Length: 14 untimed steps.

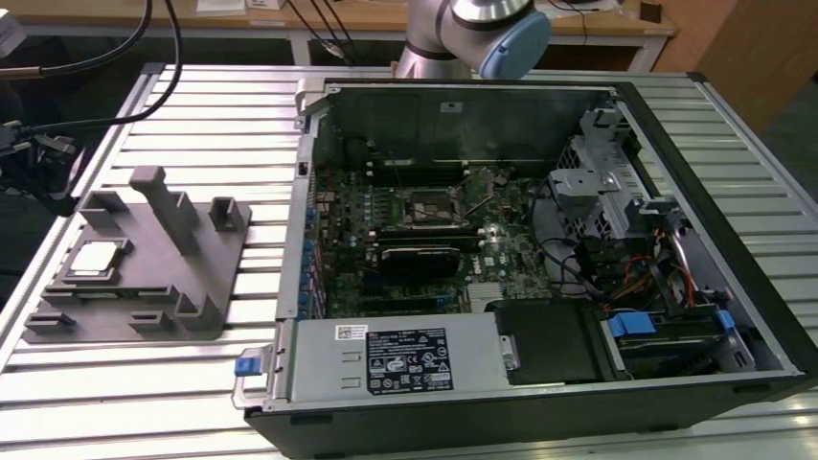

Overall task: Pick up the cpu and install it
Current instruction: 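Pick up the cpu and move it towards the insertion slot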

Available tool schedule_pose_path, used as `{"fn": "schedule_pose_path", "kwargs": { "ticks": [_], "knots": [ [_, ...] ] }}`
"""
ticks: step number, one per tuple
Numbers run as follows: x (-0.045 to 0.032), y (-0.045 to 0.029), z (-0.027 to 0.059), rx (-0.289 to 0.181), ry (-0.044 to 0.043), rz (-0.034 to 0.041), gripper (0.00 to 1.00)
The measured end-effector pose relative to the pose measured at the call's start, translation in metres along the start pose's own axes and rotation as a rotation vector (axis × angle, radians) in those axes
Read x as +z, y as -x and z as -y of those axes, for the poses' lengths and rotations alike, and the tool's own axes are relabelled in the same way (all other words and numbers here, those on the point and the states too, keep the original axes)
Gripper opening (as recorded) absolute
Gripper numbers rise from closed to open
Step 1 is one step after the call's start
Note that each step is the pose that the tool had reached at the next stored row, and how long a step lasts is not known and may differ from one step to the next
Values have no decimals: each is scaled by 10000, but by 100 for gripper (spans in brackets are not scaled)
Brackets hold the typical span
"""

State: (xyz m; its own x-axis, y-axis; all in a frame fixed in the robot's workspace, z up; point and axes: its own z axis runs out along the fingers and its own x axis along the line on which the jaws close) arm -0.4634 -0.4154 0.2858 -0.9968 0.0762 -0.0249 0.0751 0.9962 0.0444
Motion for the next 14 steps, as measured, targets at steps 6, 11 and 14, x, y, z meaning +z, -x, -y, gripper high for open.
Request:
{"fn": "schedule_pose_path", "kwargs": {
  "ticks": [6, 11, 14],
  "knots": [
    [40, -44, 5, 0, 0, 1, 11],
    [79, -85, 10, 0, 0, 0, 11],
    [102, -113, 14, 0, 0, -1, 11]
  ]
}}
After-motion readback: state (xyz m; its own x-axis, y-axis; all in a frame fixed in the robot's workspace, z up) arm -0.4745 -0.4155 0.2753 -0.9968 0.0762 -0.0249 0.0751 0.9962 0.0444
